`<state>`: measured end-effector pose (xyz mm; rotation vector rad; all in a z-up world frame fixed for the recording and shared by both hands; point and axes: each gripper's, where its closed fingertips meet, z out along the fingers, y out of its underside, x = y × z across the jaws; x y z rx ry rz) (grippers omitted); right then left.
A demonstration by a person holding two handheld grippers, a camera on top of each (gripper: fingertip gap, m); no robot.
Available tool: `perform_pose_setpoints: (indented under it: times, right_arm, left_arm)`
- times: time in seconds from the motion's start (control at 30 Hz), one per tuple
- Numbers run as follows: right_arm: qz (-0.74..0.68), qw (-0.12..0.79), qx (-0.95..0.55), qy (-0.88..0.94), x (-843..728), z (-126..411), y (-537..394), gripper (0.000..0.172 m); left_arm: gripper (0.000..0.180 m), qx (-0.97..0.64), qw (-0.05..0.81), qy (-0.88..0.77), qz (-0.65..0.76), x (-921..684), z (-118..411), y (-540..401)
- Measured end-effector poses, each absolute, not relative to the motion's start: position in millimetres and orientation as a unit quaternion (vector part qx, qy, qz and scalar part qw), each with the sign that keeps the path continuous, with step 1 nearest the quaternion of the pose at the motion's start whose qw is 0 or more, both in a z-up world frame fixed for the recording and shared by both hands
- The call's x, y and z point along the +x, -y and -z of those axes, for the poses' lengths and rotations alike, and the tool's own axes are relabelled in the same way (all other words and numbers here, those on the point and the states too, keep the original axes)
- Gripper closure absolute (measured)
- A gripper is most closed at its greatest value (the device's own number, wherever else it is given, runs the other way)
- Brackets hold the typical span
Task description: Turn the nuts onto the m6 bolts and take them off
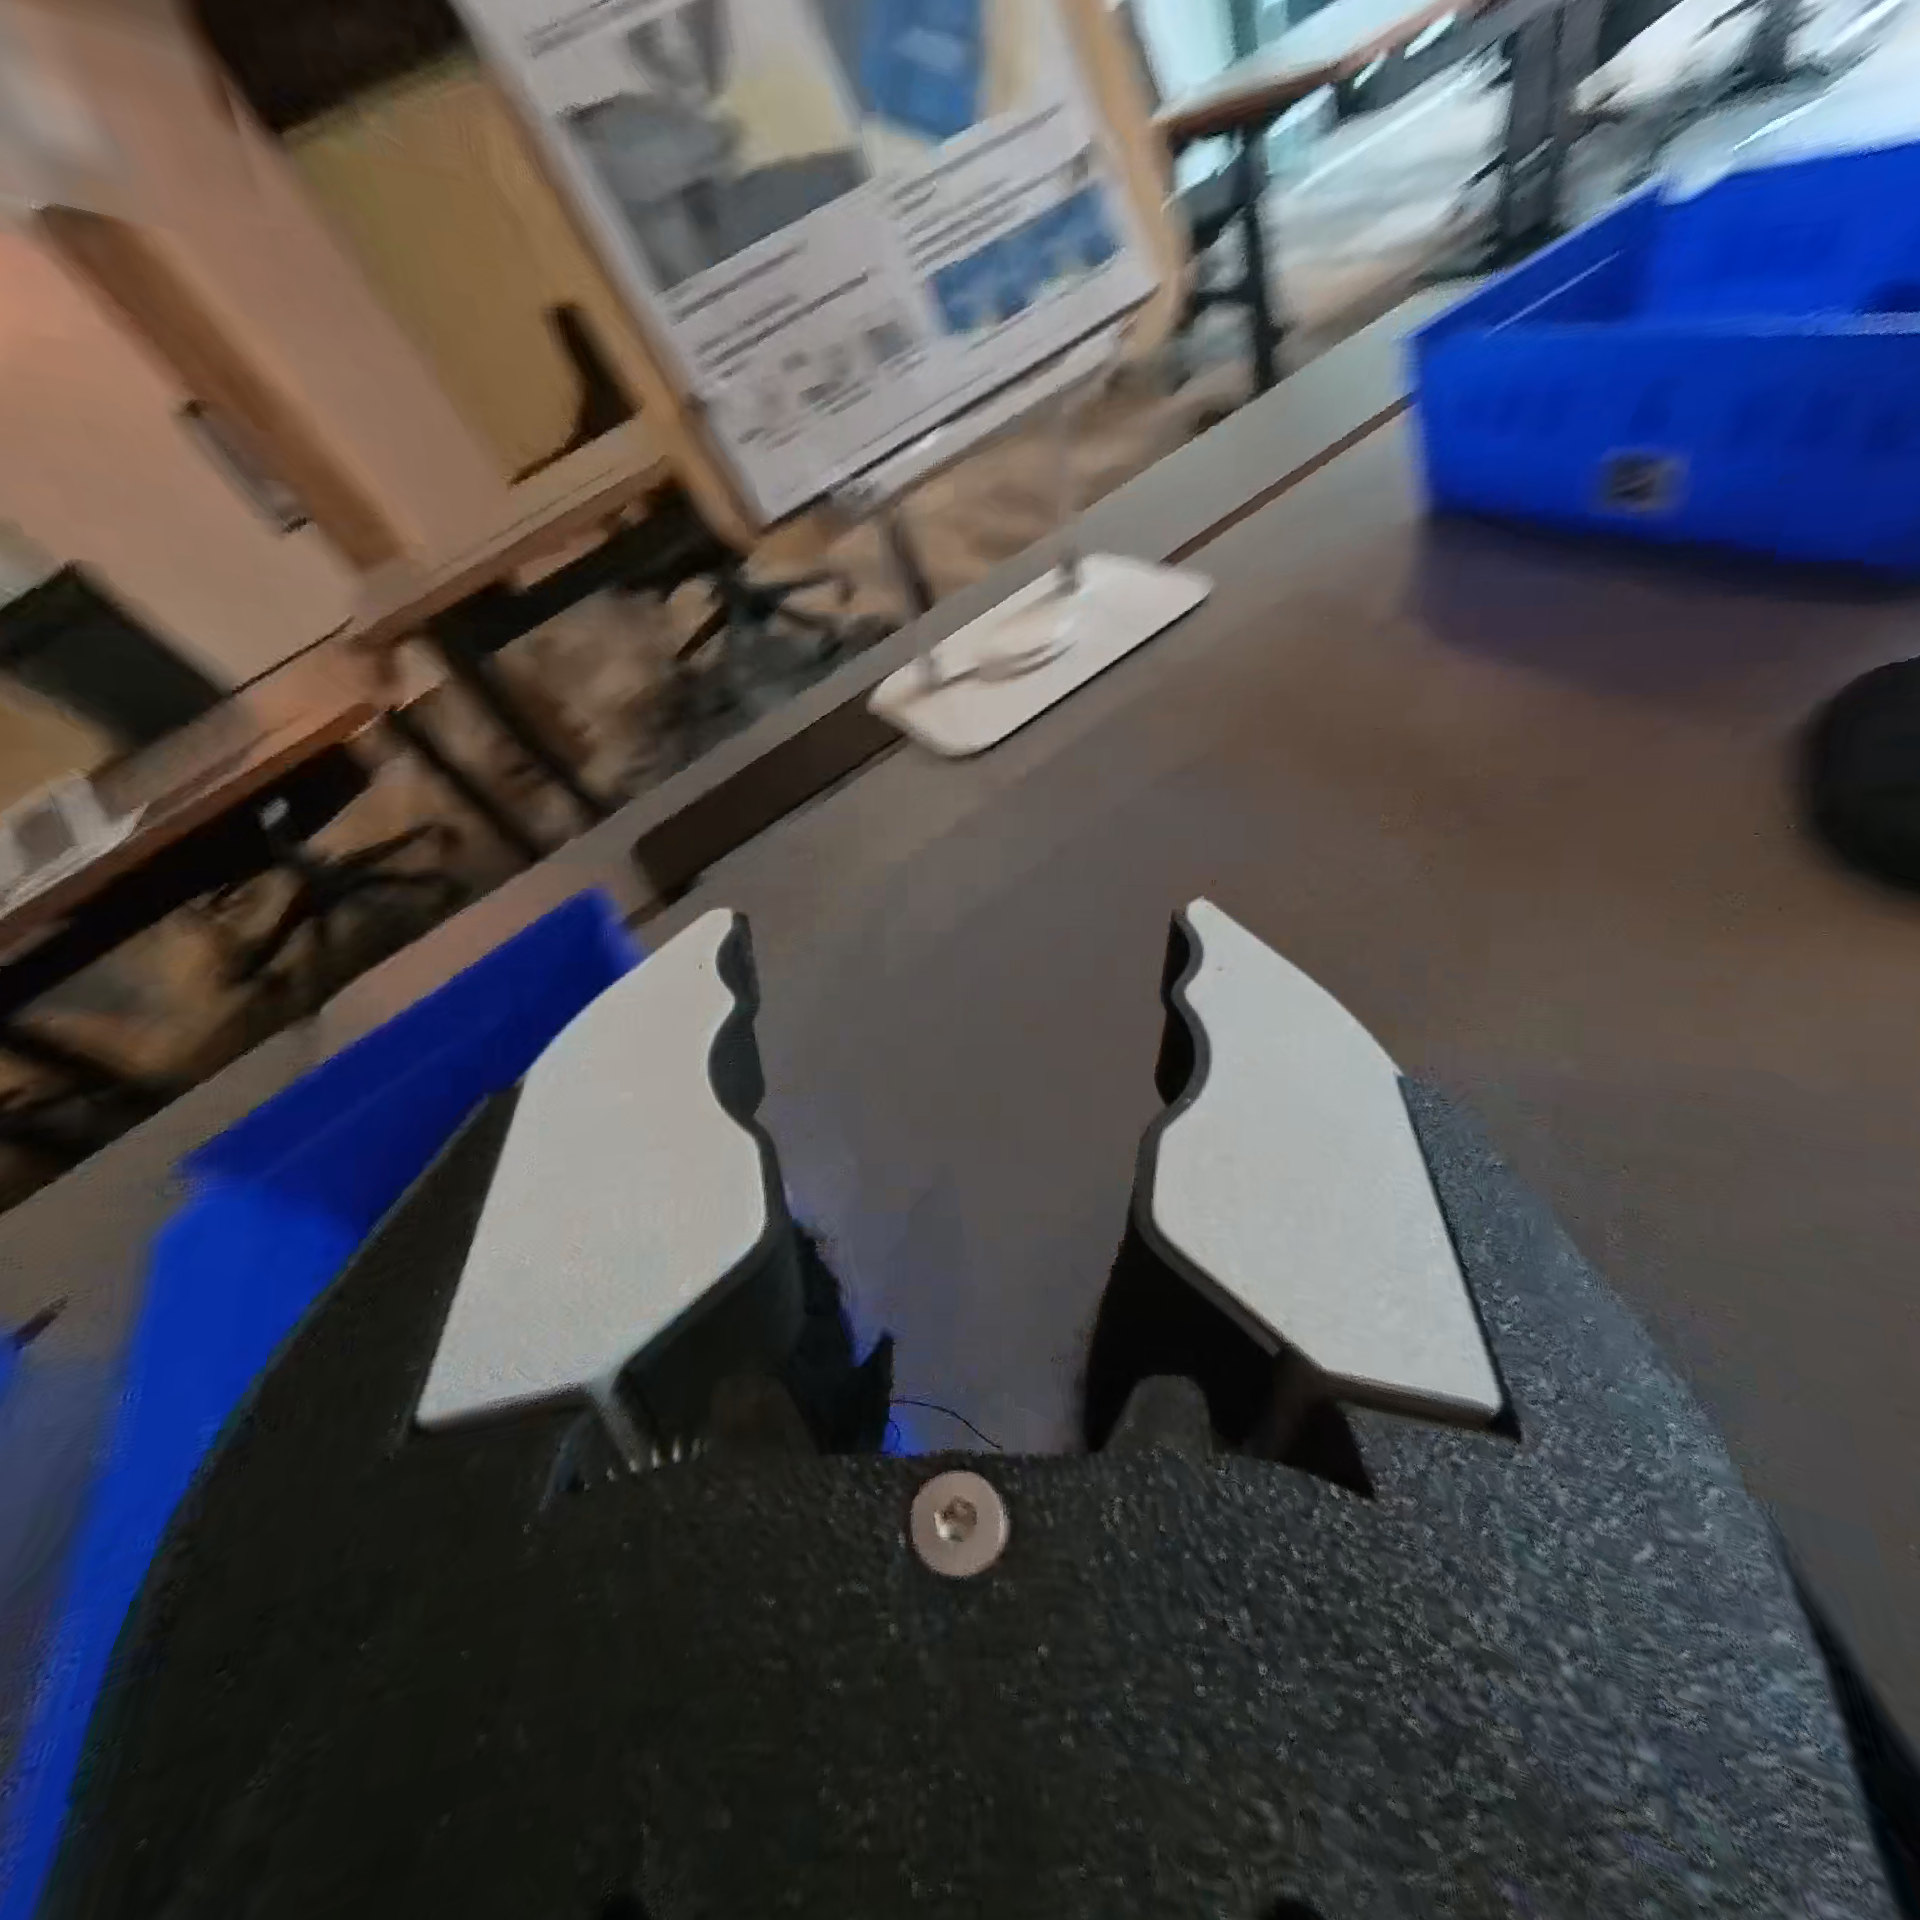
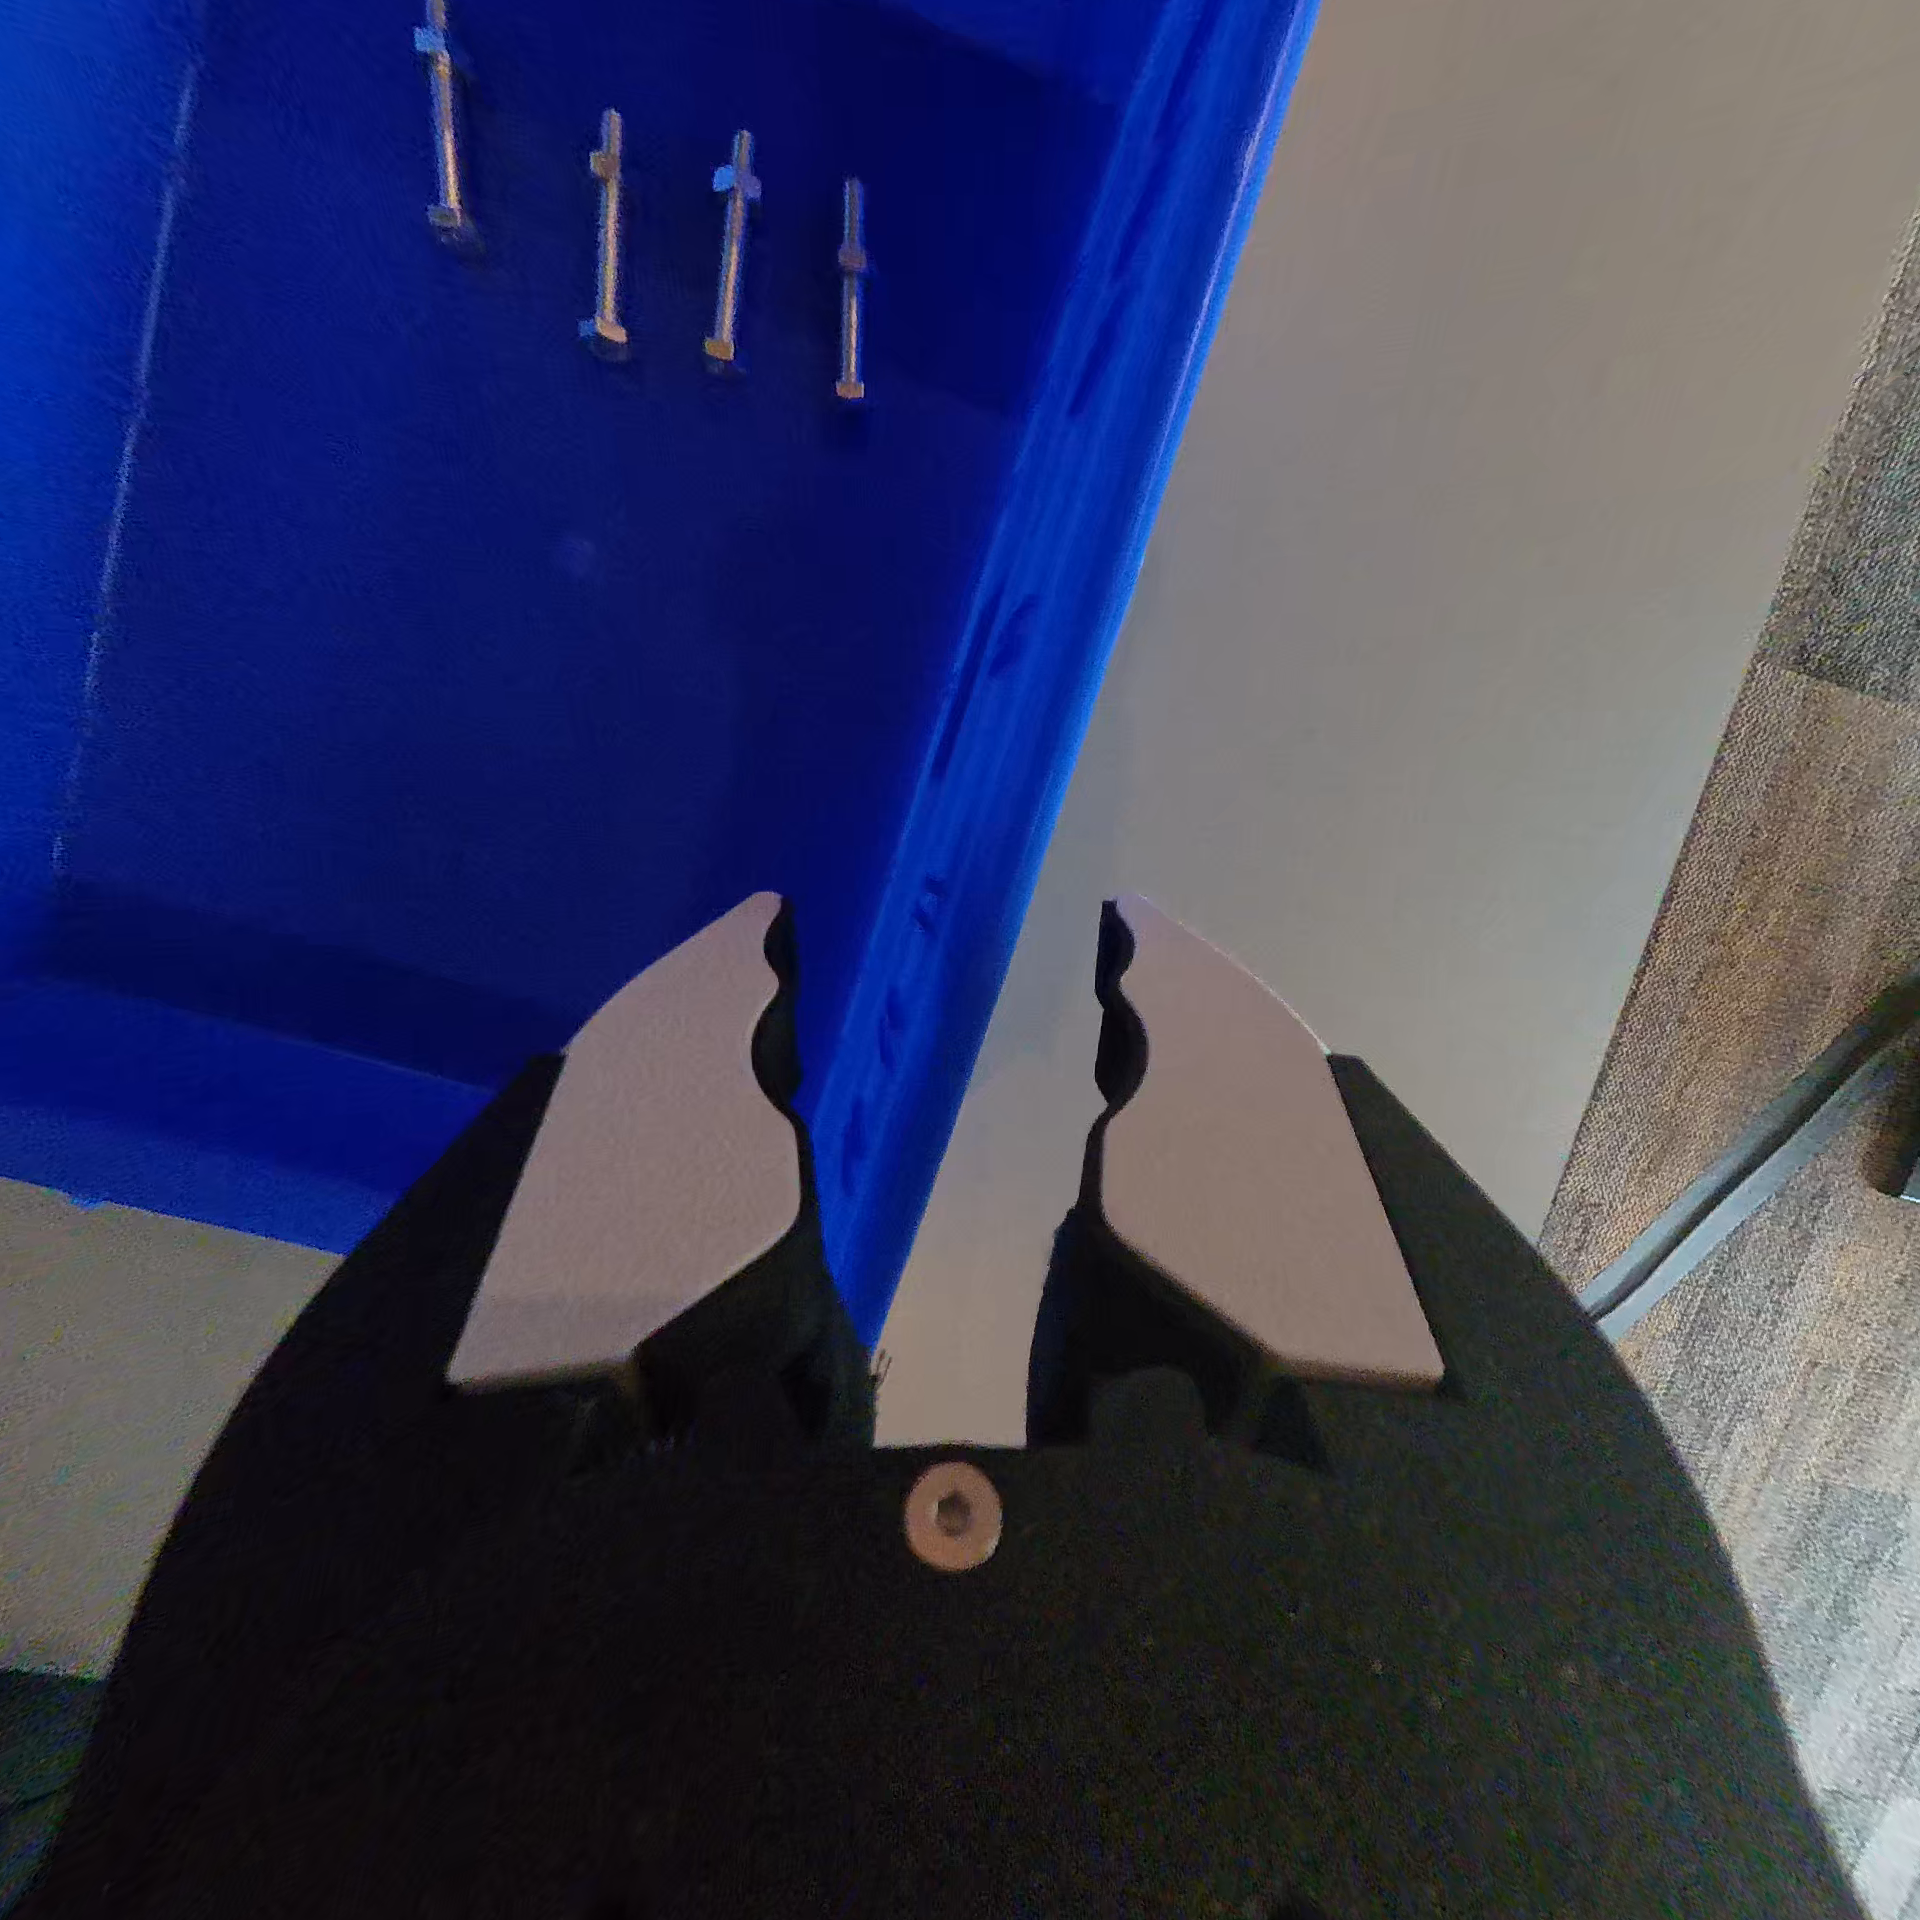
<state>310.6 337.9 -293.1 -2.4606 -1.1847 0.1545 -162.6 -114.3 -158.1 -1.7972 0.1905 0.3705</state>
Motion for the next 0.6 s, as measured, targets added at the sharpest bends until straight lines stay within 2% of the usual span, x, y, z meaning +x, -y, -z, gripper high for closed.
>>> perform_pose_setpoints:
  times: [0.17,0.27,0.4,0.6]
  right_arm:
    - [-0.065,0.211,-0.882,0.416,314,297,-336,0.12]
    - [-0.076,0.234,-0.88,0.407,317,290,-335,0.12]
    - [-0.123,0.262,-0.874,0.39,317,277,-332,0.124]
    - [-0.148,0.254,-0.872,0.391,312,285,-319,0.125]
  left_arm:
    - [0.098,-0.837,0.485,0.001,-0.253,-226,171,190]
    - [0.101,-0.819,0.481,0.057,-0.308,-263,170,227]
    - [0.104,-0.8,0.513,0.178,-0.254,-325,179,271]
    - [0.105,-0.827,0.451,0.27,-0.199,-398,219,292]
